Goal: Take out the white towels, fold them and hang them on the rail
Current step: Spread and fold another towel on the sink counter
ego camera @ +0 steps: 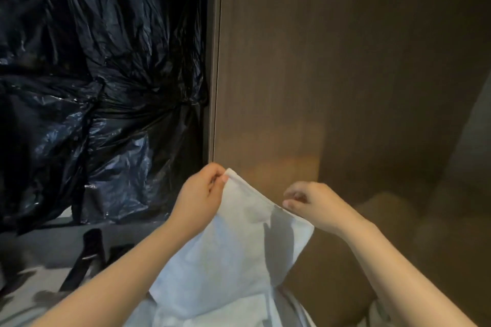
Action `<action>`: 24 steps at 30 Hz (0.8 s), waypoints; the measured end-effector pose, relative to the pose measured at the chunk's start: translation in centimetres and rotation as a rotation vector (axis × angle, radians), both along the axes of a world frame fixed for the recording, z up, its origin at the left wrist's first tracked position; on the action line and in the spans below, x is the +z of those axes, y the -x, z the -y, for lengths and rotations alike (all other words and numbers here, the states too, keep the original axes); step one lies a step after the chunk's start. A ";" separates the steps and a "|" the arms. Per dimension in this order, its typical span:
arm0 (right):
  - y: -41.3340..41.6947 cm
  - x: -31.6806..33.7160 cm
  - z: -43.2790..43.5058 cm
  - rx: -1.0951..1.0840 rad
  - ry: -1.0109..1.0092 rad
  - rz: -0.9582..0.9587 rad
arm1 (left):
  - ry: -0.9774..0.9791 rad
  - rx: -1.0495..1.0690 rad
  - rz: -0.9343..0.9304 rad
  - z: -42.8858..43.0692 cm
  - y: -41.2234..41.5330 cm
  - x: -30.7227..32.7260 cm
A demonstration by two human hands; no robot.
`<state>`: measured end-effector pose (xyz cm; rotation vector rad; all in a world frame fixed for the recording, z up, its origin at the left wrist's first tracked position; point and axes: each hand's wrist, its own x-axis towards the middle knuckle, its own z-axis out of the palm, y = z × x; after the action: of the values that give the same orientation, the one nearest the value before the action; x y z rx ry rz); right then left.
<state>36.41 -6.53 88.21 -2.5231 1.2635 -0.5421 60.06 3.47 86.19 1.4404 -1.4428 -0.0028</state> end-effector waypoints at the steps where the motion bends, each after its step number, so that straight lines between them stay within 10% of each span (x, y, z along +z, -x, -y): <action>1: -0.2 -1.2 -0.9 0.021 -0.024 0.046 | -0.032 -0.017 -0.019 -0.4 0.6 -1.3; 10: -0.9 -10.4 -8.0 0.028 -0.397 0.486 | -0.277 -0.065 -0.211 -5.6 4.8 -10.0; 24: -1.7 -13.6 -11.7 0.001 -0.495 0.511 | -0.317 -0.068 -0.415 -9.6 6.7 -12.2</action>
<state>38.09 5.21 74.57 -1.8255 1.0406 -0.7113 53.38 13.03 73.98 1.5308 -1.1782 -0.5631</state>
